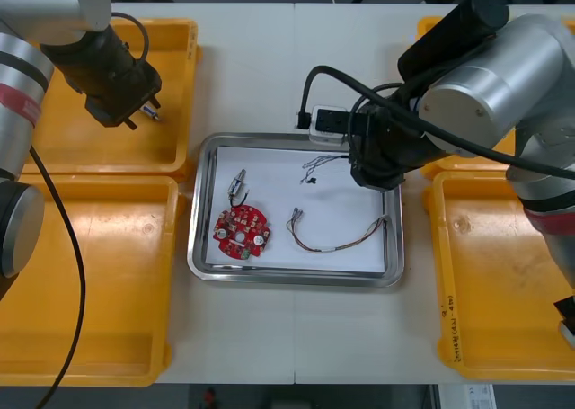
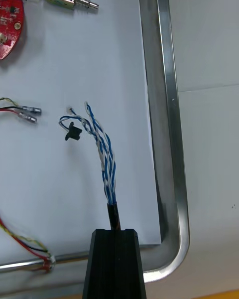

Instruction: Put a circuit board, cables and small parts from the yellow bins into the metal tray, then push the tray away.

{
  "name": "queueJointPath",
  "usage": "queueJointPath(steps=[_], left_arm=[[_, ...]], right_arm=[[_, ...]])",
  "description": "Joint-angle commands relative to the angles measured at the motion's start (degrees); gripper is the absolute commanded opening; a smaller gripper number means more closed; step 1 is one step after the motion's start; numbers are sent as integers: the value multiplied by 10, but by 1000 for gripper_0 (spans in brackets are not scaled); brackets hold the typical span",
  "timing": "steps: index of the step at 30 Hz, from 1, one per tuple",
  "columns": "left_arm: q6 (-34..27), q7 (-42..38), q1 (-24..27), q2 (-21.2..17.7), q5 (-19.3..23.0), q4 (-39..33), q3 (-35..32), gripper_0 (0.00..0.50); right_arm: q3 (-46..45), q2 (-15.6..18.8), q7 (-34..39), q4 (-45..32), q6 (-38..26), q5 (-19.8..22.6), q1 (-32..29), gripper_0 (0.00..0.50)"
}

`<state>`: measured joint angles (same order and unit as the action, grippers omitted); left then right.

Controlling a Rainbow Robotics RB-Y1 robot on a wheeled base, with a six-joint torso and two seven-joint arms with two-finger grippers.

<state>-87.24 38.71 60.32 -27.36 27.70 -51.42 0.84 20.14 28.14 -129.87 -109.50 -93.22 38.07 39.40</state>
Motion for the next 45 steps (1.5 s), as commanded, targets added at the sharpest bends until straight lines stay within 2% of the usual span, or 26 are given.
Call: queueJointPath(steps=[1,7,12,19,20,21,22,23,24,25,27,28,29,30,31,37,45], left_arm=[[35,-35,31,9,6,20,-10,500],[67,-36,37,10,11,42,10,500],[84,-36,37,18,10,48,15,500],[107,-35,38,20,11,63,39,500],[112,-34,38,20,11,66,42,500],[118,-33,38,20,11,70,44,500],[124,-32,38,20,11,75,46,500],[126,-30,38,20,11,79,46,500],[127,-28,38,20,10,82,46,500],[127,-27,37,20,10,82,46,500],[127,-27,38,20,9,82,46,500],[127,-25,38,20,9,82,46,389],[127,-25,38,20,9,82,46,310],[127,-23,37,20,10,82,46,103],[127,-22,38,20,10,82,46,3],[127,-20,38,20,14,82,45,0],[126,-20,38,17,13,75,22,0]], right_arm=[[45,-9,9,29,43,-17,23,0],[68,-10,0,84,94,-13,23,0],[99,-10,-2,107,130,-44,23,0],[105,-10,-8,120,137,-48,22,0],[104,-10,-9,120,137,-49,22,18],[104,-10,-9,121,137,-49,22,64],[104,-9,-9,120,137,-50,22,187],[104,-9,-10,120,136,-51,22,361],[104,-8,-8,120,136,-52,22,472],[104,-7,-7,120,136,-52,22,500],[104,-6,-7,120,136,-52,22,500],[104,-6,-7,120,136,-52,22,500],[104,-6,-7,120,136,-52,22,500],[104,-6,-6,119,136,-50,23,500],[102,-6,-6,119,136,-50,22,500],[98,-6,-4,104,130,-50,22,500],[74,-11,-1,53,63,-50,22,500]])
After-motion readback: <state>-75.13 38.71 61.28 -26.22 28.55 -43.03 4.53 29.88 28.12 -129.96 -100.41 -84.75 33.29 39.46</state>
